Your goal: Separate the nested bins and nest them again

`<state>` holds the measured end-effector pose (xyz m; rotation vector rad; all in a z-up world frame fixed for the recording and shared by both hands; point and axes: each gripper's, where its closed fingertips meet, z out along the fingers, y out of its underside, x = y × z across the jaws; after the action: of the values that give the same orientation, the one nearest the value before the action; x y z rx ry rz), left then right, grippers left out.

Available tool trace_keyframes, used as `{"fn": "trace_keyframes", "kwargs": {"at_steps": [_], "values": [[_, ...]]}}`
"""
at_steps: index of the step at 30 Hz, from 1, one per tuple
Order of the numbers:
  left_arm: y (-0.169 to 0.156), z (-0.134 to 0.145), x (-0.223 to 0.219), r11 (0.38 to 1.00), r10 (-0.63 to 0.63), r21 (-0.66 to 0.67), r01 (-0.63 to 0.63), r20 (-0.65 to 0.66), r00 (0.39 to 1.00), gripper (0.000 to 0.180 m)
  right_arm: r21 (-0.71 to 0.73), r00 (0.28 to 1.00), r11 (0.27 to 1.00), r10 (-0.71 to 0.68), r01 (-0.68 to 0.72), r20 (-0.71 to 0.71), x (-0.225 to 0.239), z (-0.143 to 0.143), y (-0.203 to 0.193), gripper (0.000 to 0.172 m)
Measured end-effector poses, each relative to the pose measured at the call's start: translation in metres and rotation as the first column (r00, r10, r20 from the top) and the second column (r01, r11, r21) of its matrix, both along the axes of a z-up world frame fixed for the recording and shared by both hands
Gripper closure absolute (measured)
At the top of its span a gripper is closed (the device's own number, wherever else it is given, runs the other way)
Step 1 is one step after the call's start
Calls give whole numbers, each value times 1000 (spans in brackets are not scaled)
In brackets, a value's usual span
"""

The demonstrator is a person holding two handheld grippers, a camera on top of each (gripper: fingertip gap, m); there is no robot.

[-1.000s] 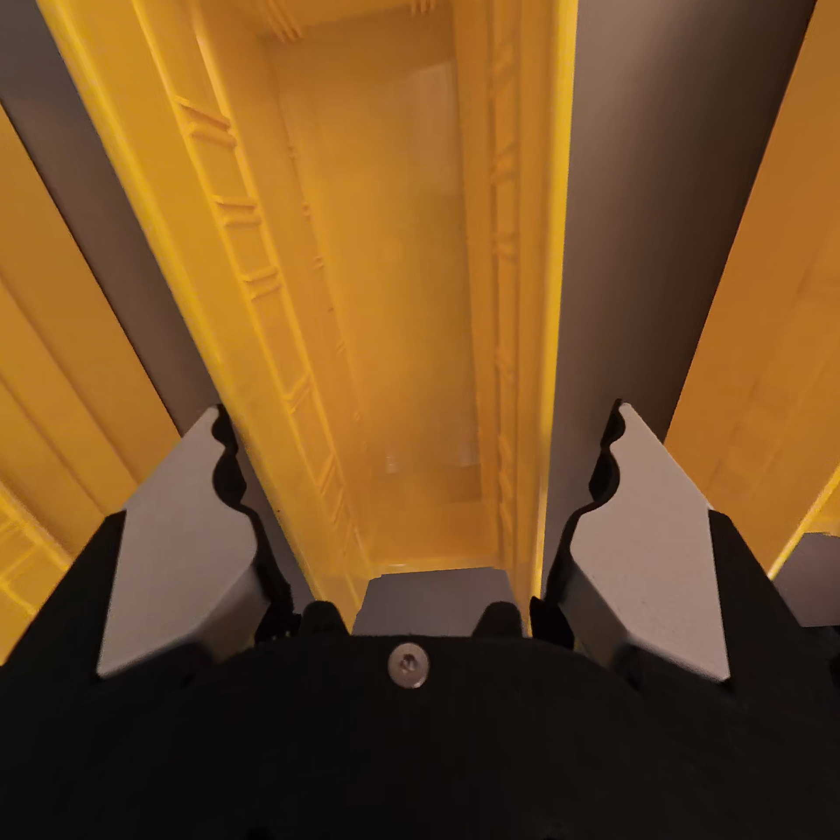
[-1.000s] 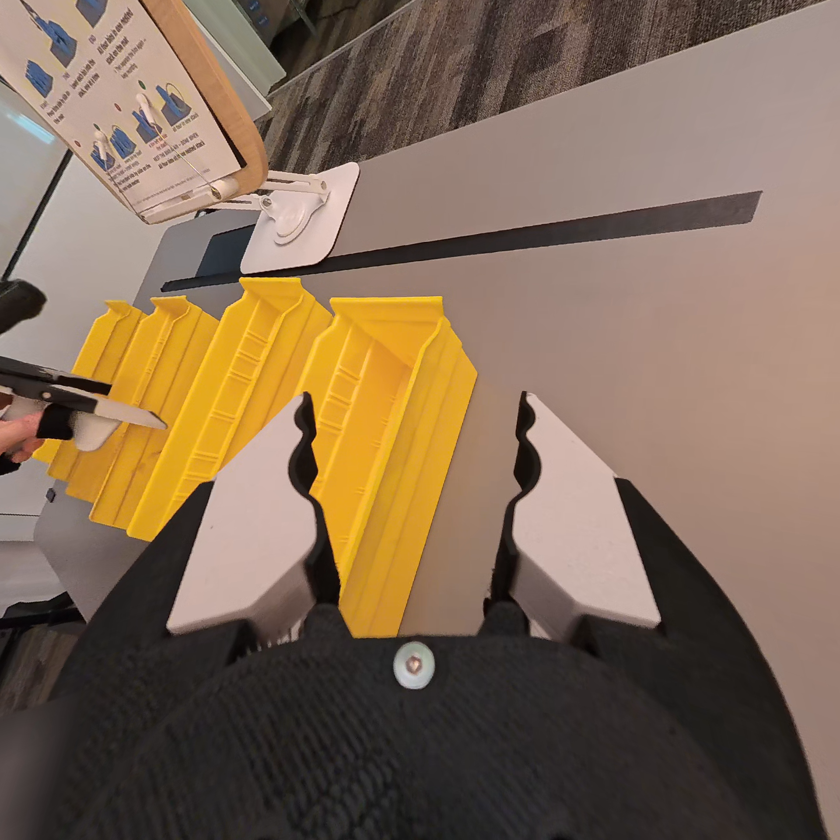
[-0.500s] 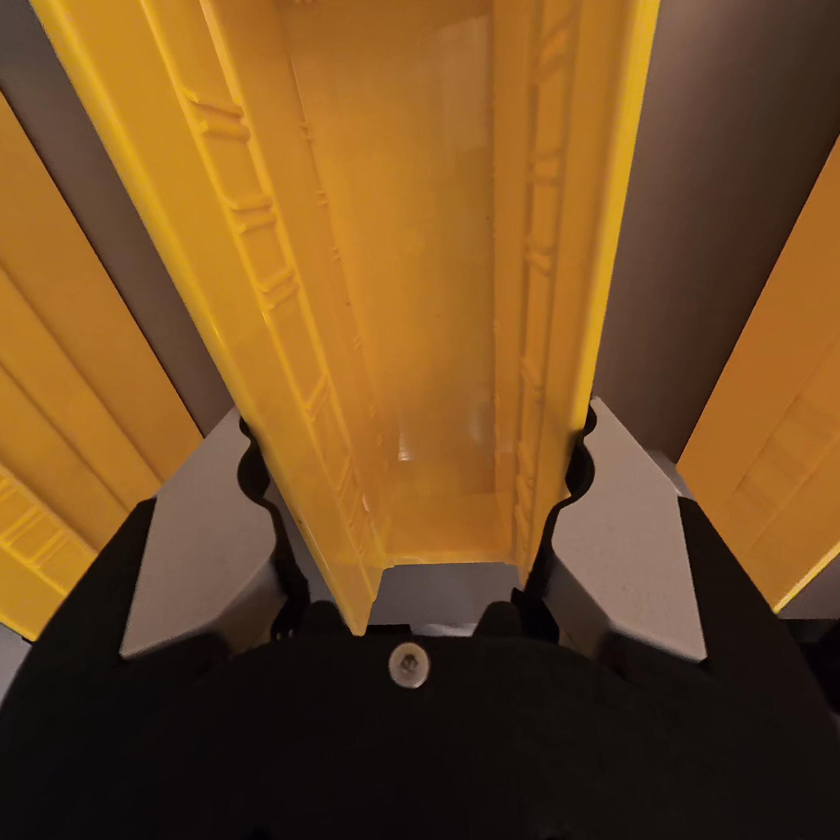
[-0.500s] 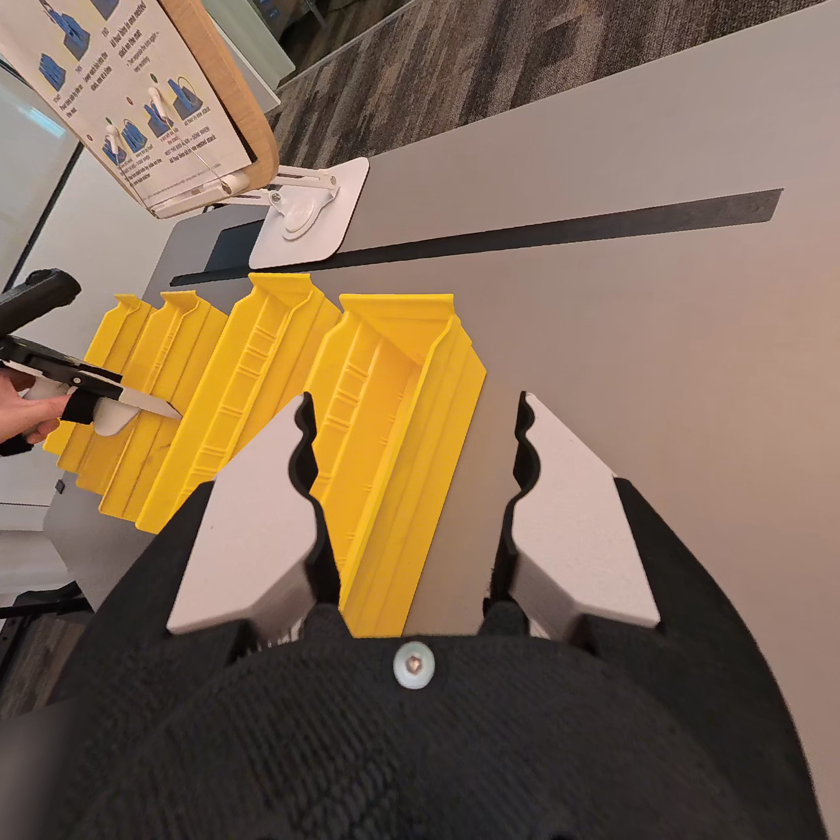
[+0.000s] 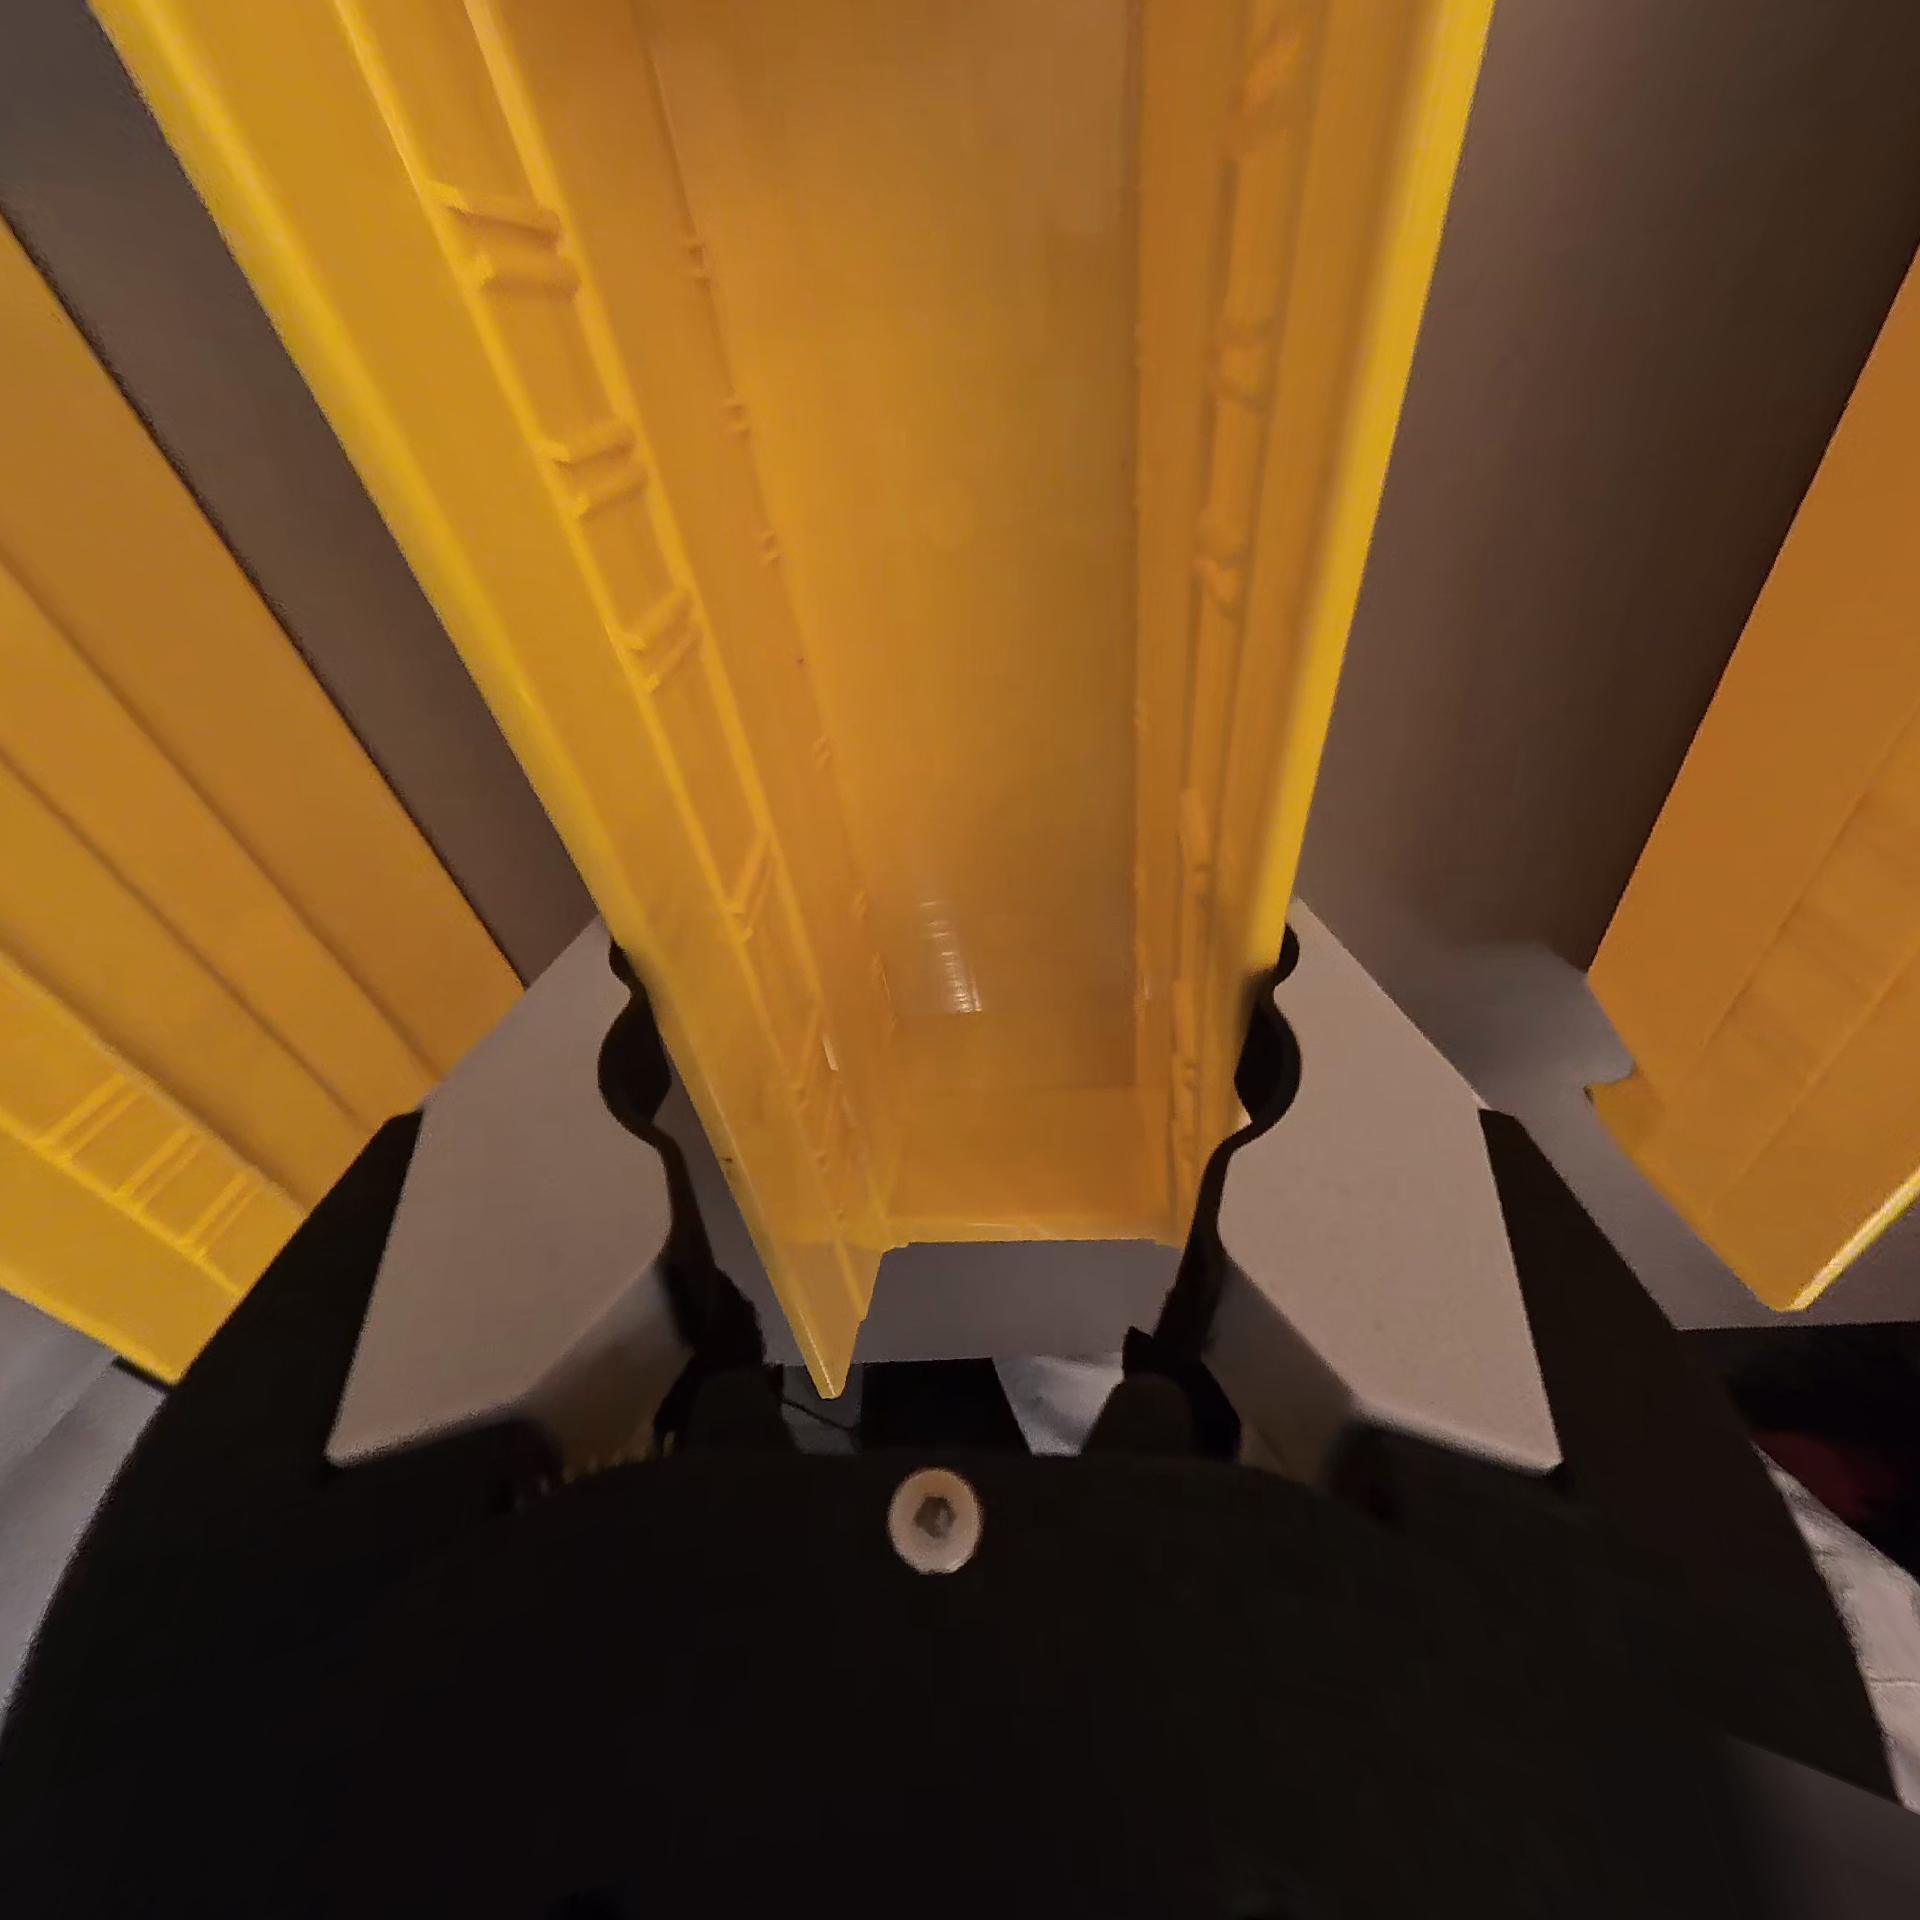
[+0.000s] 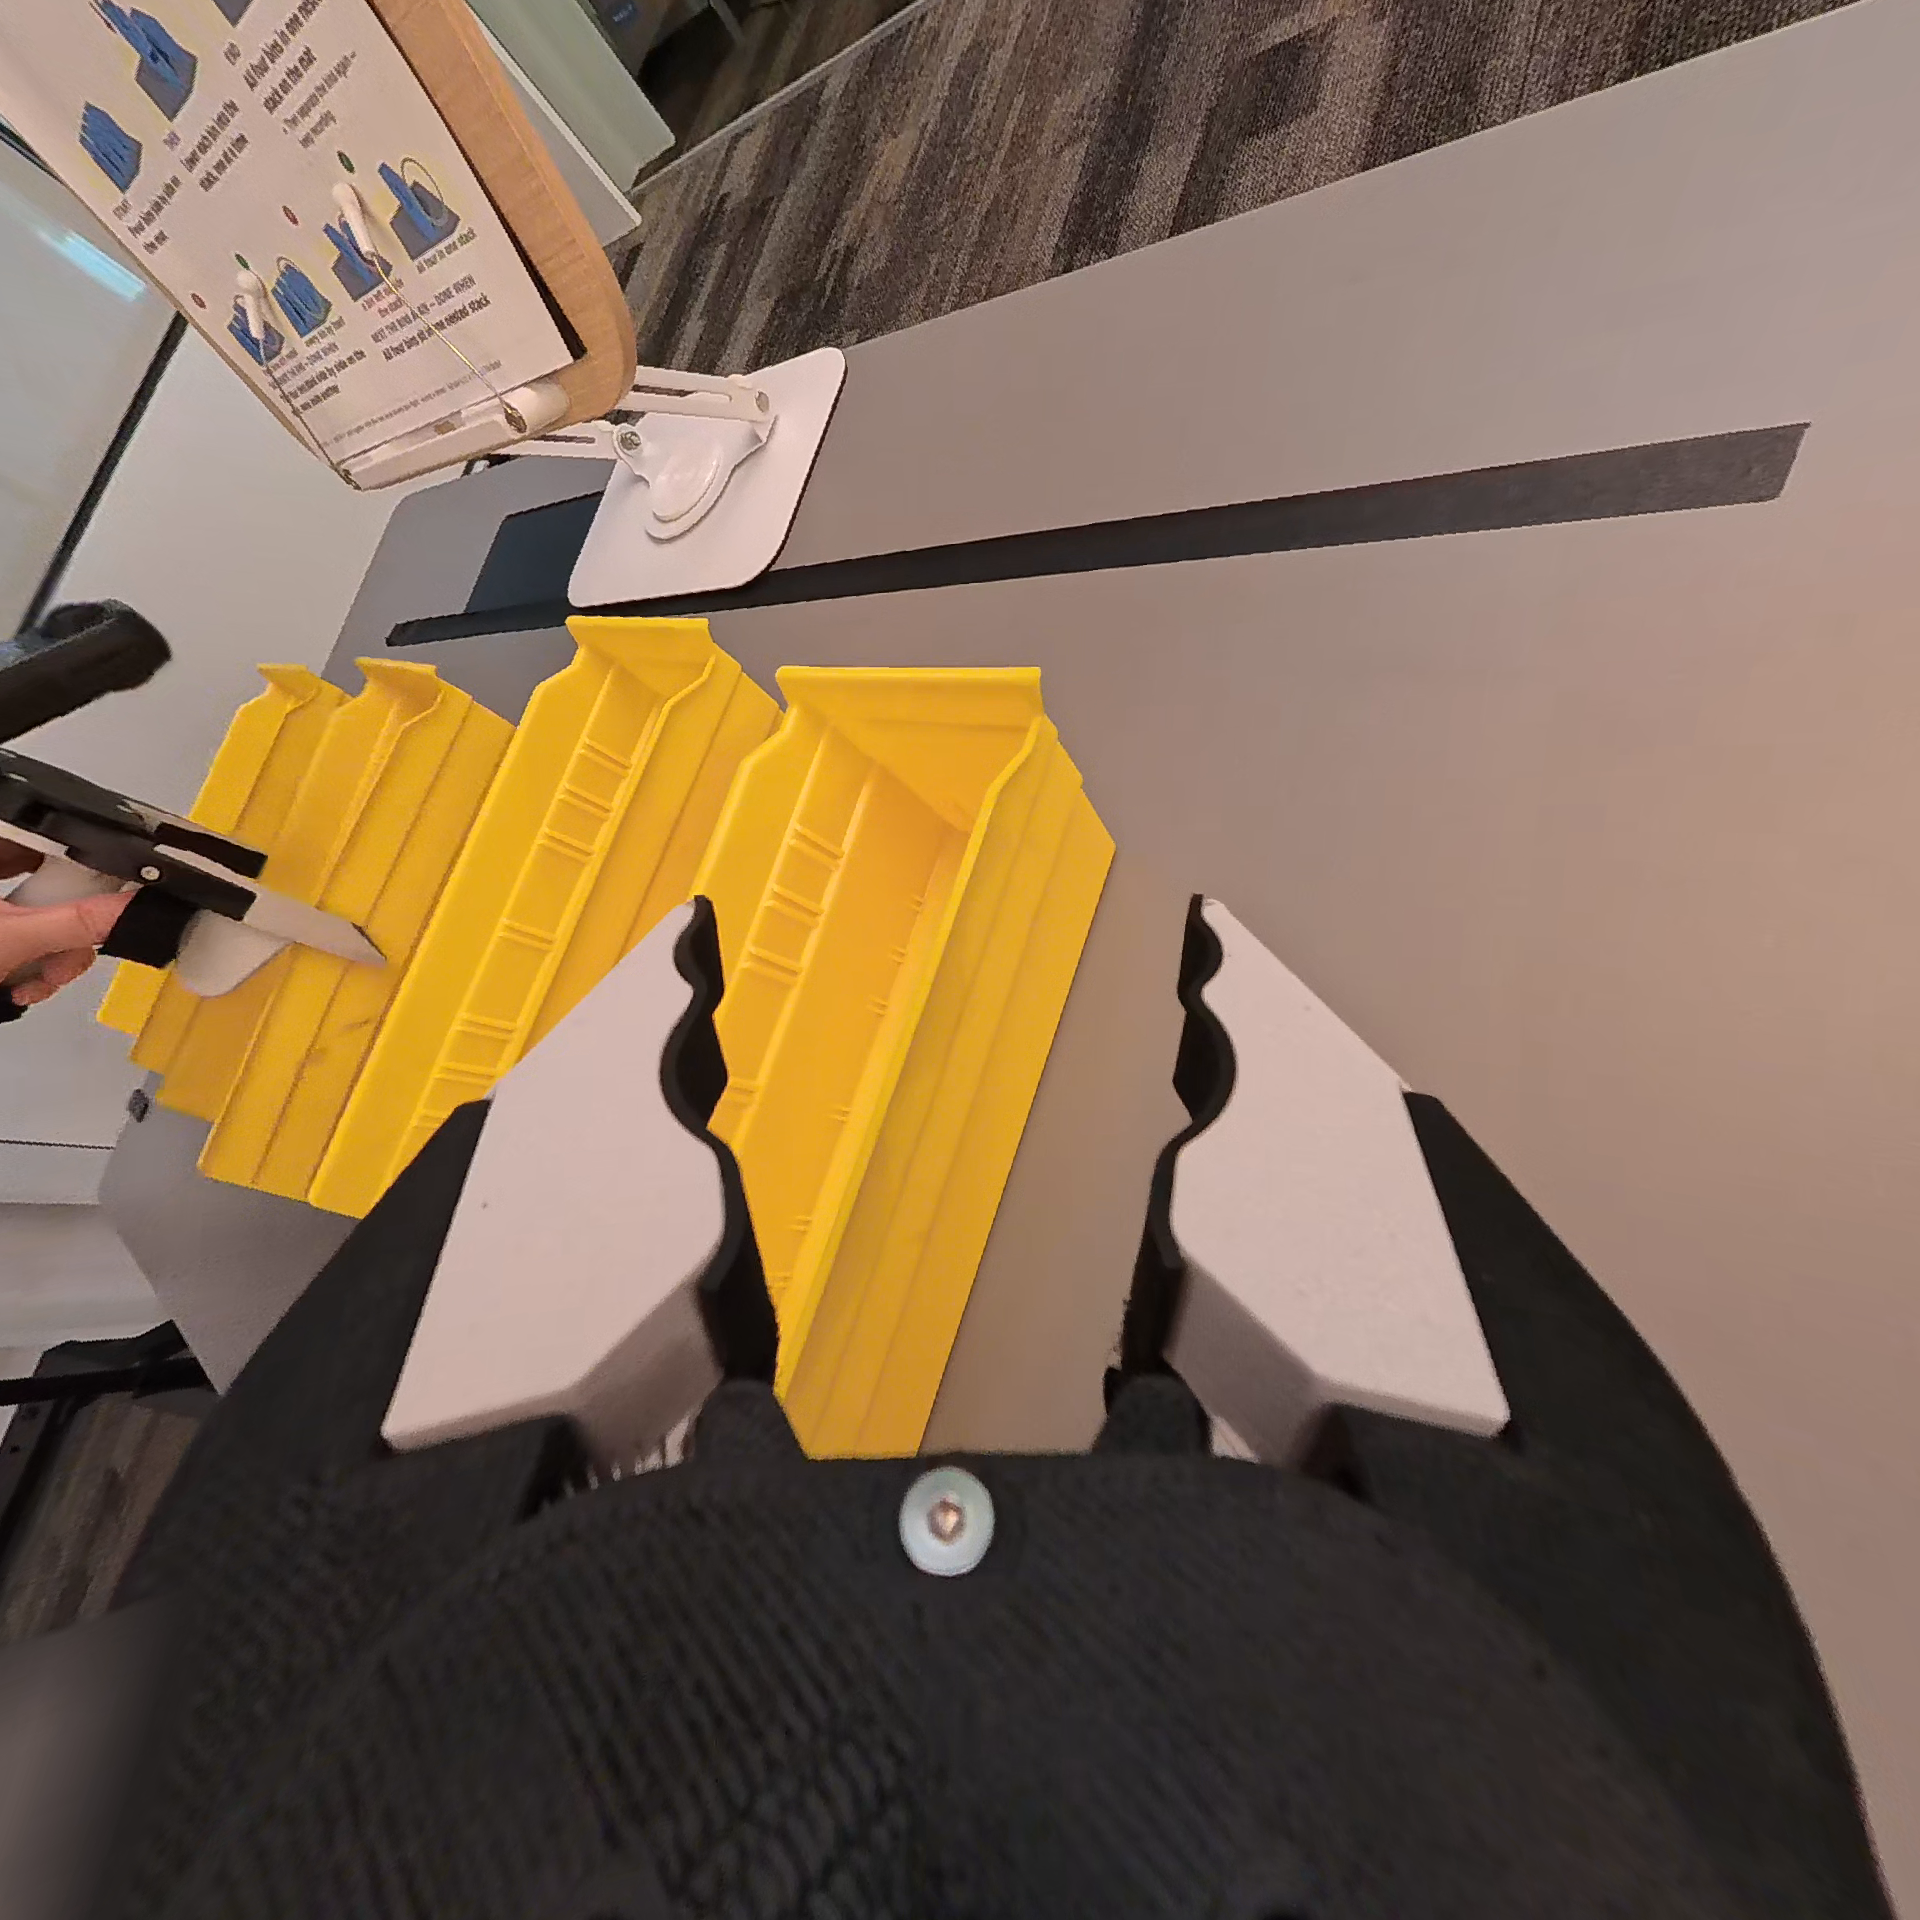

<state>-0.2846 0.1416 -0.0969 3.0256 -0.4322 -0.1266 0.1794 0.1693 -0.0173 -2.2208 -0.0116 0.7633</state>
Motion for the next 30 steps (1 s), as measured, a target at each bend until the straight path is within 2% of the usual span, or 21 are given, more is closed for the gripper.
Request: {"fn": "trace_keyframes", "kwargs": {"at_steps": [3,8,15,18,21,26,30], "values": [[0,11,-1,1000,2,5,-2,-11,1000,68,-1,1000,1000,3,-3,-10,0,0,0,83],[-2,45,17,1000,3,19,-3,-18,1000,67,1,1000,1000,3,-3,-30,2,2,-2,83],[-3,107,80,995,-59,69,66,-94,994,66,19,997,1000,15,-14,-70,3,8,-7,83],[-3,124,109,992,-75,89,86,-119,990,66,32,995,999,25,-22,-102,3,12,-8,83],[-3,128,143,990,-90,100,99,-90,992,66,32,993,999,31,-28,-117,2,13,-9,83],[-12,112,203,993,-98,76,95,38,994,65,38,994,999,33,-30,-106,2,16,-11,83],[-14,99,219,991,-124,59,124,10,992,66,64,992,997,50,-42,-120,-1,24,-14,83]]}}
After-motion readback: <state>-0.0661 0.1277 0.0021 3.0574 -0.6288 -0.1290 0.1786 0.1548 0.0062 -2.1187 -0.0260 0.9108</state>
